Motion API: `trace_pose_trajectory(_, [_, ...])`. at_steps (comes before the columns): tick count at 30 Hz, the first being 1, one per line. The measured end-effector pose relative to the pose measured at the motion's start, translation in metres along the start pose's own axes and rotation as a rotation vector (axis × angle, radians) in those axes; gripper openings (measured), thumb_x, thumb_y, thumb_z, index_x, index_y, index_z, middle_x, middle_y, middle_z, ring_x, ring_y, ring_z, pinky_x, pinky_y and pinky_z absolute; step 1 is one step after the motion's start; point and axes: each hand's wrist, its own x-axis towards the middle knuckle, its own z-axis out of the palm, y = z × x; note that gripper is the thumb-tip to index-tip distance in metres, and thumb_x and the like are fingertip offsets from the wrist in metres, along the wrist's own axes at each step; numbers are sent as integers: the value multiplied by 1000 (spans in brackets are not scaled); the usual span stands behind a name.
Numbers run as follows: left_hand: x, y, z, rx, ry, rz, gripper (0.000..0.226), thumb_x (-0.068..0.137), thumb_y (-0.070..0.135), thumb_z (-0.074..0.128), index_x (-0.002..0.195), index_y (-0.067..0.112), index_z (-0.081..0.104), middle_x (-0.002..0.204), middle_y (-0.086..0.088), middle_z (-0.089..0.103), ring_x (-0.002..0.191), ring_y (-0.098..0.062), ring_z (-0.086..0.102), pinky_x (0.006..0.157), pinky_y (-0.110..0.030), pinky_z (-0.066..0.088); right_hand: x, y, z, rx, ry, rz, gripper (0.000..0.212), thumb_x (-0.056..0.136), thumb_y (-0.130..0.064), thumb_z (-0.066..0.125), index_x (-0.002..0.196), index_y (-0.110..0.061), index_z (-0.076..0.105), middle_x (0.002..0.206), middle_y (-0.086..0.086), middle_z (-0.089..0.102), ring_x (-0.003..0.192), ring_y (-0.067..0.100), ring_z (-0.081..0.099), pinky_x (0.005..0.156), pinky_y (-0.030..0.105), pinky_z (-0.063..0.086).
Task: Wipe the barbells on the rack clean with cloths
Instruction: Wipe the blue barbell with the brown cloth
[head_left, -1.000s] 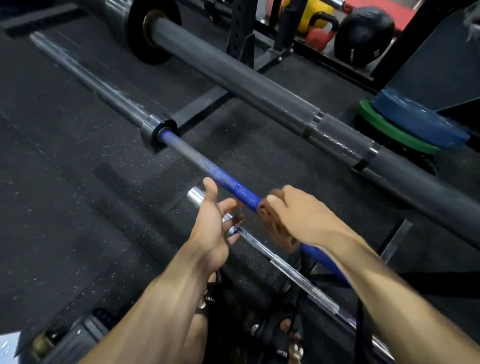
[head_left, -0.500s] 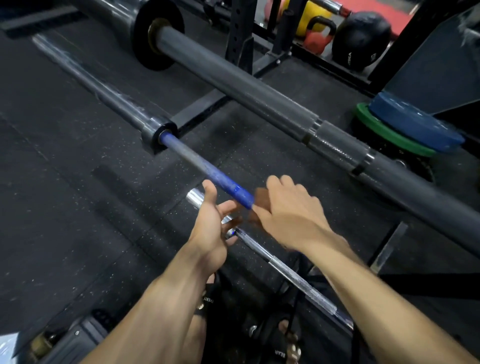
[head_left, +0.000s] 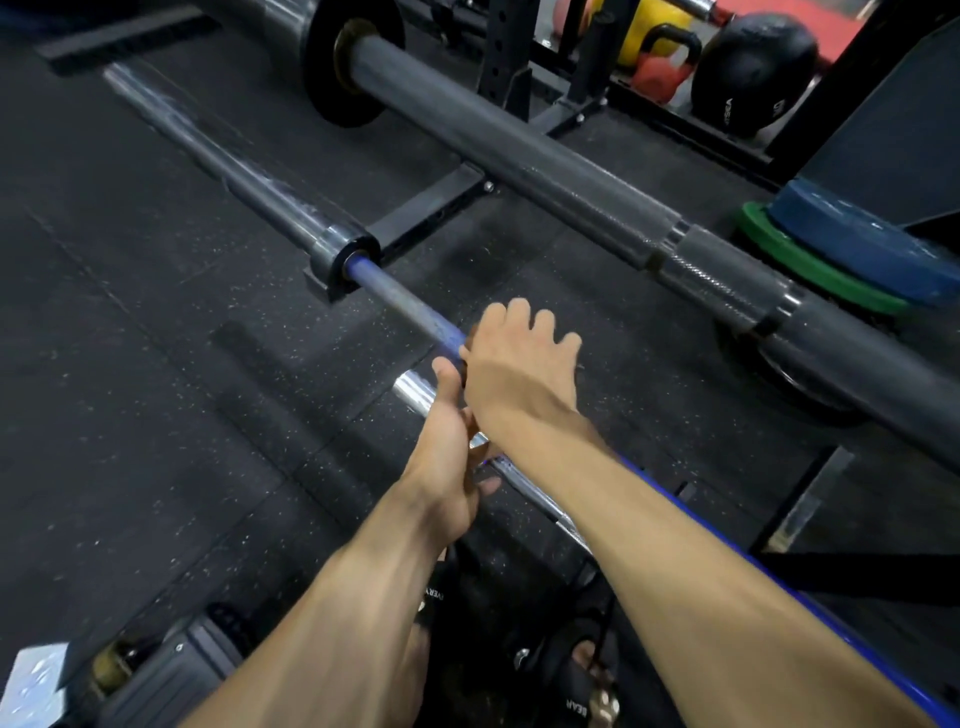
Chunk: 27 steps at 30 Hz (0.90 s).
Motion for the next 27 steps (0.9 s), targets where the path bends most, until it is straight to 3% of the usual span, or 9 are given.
trace_pose_trajectory(4, [3, 4, -3, -9, -37, 3, 89, 83, 92, 19, 98, 23, 75, 95, -2, 71, 86, -16, 58, 78, -34, 38, -23, 33, 4, 3, 93, -74, 30, 101, -45, 48, 110, -16, 50, 107, 5, 52, 97, 31, 53, 73, 45, 35])
trace_pose_trajectory(7, [4, 5, -7, -4, -41, -31, 97, 83, 93, 18, 100, 18, 77, 126, -1, 70, 120, -19, 60, 107, -42, 36, -66, 76, 11, -113, 125, -67, 36, 90, -49, 60, 101, -16, 52, 94, 5, 51, 82, 31, 53, 63, 41, 36])
trace_pose_trajectory(9, [4, 5, -8, -10, -41, -45, 97, 84, 91, 18, 107, 16, 74, 135, -3, 65, 128, -23, 57, 111, -47, 34, -95, 107, 14, -129, 103, -56, 39, 89, -51, 60, 103, -15, 52, 93, 4, 49, 78, 29, 51, 60, 40, 39])
trace_pose_trajectory(15, [2, 9, -9, 45, -88, -61, 101, 88, 88, 15, 124, 12, 70, 136, 1, 65, 129, -23, 54, 105, -45, 34, -136, 133, 26, -53, 70, 33, 54, 89, -58, 51, 121, -15, 57, 94, 2, 52, 74, 26, 55, 64, 45, 52])
trace_pose_trajectory(19, [3, 10, -12, 69, -109, -78, 100, 87, 88, 15, 128, 14, 68, 138, 5, 64, 132, -23, 53, 113, -47, 31, -118, 117, 28, -153, 113, 10, 50, 98, -59, 36, 109, -15, 57, 87, 3, 49, 69, 26, 52, 60, 41, 46])
trace_pose_trajectory(22, [3, 8, -10, 54, -93, -72, 96, 89, 87, 17, 130, 14, 66, 135, 8, 65, 130, -22, 55, 106, -44, 33, -101, 91, 36, -276, 158, 62, 48, 94, -57, 45, 101, -10, 54, 86, 7, 49, 70, 27, 52, 58, 40, 42])
trace_pose_trajectory(24, [2, 7, -9, 48, -86, -61, 94, 90, 86, 17, 125, 17, 70, 129, 9, 69, 126, -20, 56, 108, -44, 34, -86, 70, 40, -342, 171, 90, 49, 91, -57, 50, 100, -9, 53, 86, 7, 50, 70, 27, 52, 58, 39, 41])
trace_pose_trajectory(27, [3, 8, -11, 77, -111, -48, 98, 87, 89, 16, 95, 12, 75, 102, 6, 74, 101, -17, 58, 92, -39, 36, -57, 41, 45, -333, 208, 84, 45, 91, -52, 59, 98, -8, 57, 84, 7, 54, 68, 26, 53, 56, 38, 38])
